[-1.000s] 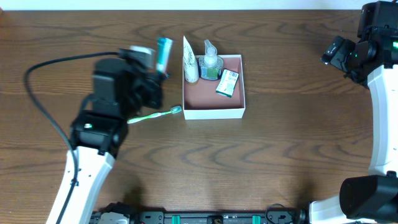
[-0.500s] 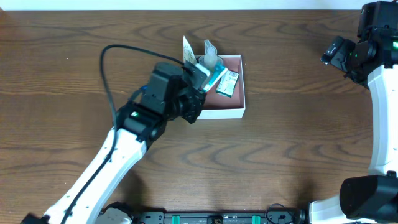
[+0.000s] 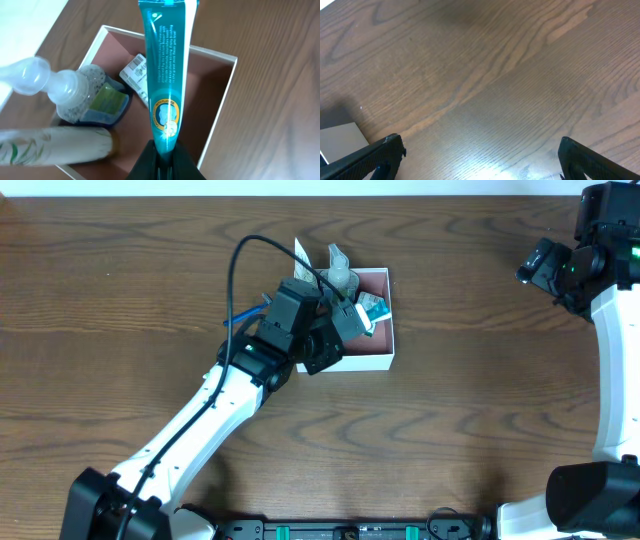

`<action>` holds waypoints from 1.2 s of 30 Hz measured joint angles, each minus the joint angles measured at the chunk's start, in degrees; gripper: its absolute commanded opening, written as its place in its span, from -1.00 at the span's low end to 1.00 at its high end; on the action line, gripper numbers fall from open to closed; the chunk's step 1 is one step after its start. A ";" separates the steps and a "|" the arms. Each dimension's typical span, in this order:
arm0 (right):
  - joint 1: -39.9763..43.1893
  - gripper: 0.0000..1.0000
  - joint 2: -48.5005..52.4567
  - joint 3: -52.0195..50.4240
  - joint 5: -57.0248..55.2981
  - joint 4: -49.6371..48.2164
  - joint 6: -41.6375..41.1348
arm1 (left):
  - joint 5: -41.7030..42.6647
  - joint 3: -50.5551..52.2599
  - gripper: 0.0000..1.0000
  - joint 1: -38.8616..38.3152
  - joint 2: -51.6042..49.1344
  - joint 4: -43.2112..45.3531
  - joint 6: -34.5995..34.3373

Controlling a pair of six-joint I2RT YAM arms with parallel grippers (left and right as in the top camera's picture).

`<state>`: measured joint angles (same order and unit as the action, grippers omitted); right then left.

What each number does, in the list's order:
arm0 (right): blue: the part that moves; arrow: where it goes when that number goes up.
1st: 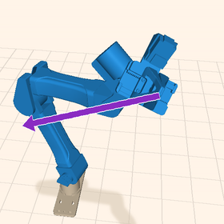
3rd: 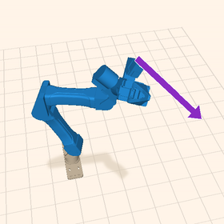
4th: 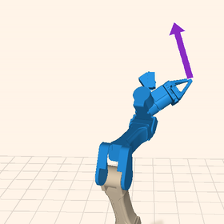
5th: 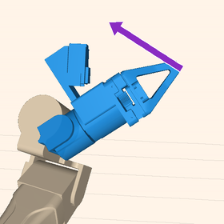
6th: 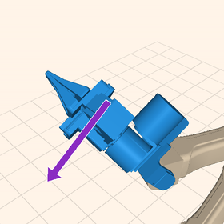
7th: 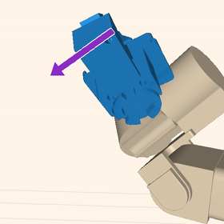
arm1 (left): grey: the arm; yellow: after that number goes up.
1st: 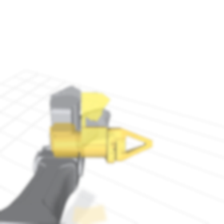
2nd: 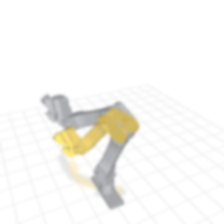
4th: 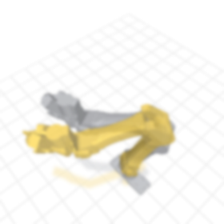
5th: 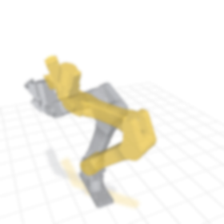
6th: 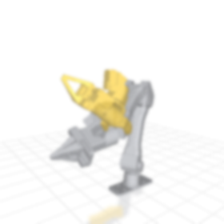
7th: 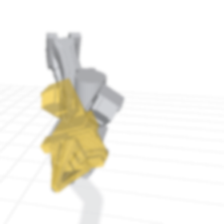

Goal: Pack container
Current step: 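Carry the toothpaste tube into the box and lower it, then release the tube and withdraw the left gripper toward the toothbrush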

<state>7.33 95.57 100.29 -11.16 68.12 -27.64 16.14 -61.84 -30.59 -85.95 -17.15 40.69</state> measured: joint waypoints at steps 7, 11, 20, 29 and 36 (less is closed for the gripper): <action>0.00 0.98 0.00 0.00 0.00 -0.02 0.00 | -0.28 0.00 -0.88 0.00 -1.97 -0.24 11.17; 0.00 0.99 0.00 0.00 0.00 0.00 0.00 | -0.28 0.00 -0.88 -0.02 -2.14 -0.61 14.16; 0.00 0.99 0.00 0.00 0.00 -0.02 0.00 | -0.70 0.00 -0.21 0.00 -2.45 -0.63 19.69; 0.00 0.98 0.00 0.00 0.00 0.00 0.00 | -1.81 0.00 0.96 0.00 -2.45 -0.15 20.81; 0.00 0.99 0.00 0.00 0.00 0.00 0.00 | -2.01 0.04 0.96 -0.07 -1.03 2.08 17.92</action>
<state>7.33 95.57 100.29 -11.16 68.12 -27.64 14.13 -61.80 -30.65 -86.98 -15.07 58.61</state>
